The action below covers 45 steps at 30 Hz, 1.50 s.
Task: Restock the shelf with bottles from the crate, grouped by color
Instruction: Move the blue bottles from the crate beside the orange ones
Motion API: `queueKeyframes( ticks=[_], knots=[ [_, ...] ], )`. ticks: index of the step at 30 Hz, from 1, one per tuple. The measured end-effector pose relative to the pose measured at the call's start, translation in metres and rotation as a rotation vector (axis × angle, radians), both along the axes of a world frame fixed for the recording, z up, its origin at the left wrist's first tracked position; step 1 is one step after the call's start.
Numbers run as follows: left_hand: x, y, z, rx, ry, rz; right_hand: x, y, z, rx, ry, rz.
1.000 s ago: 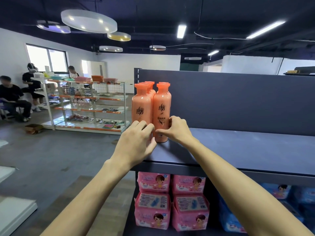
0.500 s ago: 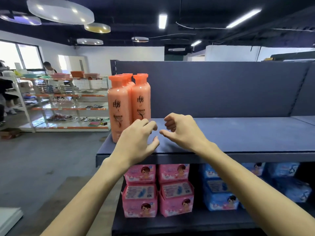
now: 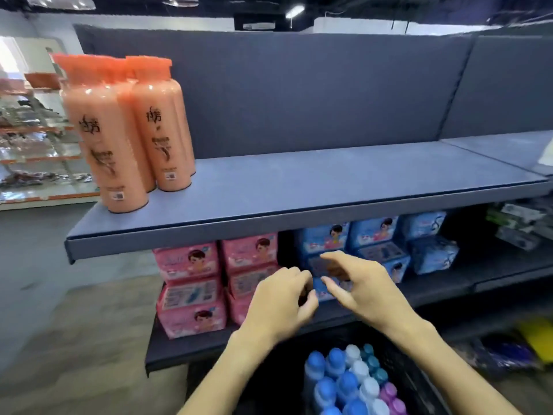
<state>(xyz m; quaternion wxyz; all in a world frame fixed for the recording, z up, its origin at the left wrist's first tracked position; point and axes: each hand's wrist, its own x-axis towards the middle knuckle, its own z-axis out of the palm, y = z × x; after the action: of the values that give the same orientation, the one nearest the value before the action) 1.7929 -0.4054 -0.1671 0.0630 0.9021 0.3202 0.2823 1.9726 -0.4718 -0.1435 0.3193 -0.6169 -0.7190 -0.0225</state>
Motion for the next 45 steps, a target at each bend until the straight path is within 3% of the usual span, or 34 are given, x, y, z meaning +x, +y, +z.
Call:
queueKeyframes(
  ticks=[9, 19, 31, 45],
  knots=[
    [0.021, -0.098, -0.161, -0.431, 0.165, 0.090, 0.034, -0.053, -0.136, -0.428, 0.275, -0.187],
    [0.009, -0.137, -0.238, -0.594, 0.260, 0.246, 0.023, -0.090, -0.259, -0.892, 0.247, -0.211],
    [0.007, -0.140, -0.272, -0.631, 0.262, 0.355, -0.023, -0.075, -0.320, -0.965, 0.221, -0.343],
    [-0.001, -0.132, -0.301, -0.708, 0.252, 0.407, -0.038, -0.073, -0.351, -0.895, 0.362, -0.439]
  ],
)
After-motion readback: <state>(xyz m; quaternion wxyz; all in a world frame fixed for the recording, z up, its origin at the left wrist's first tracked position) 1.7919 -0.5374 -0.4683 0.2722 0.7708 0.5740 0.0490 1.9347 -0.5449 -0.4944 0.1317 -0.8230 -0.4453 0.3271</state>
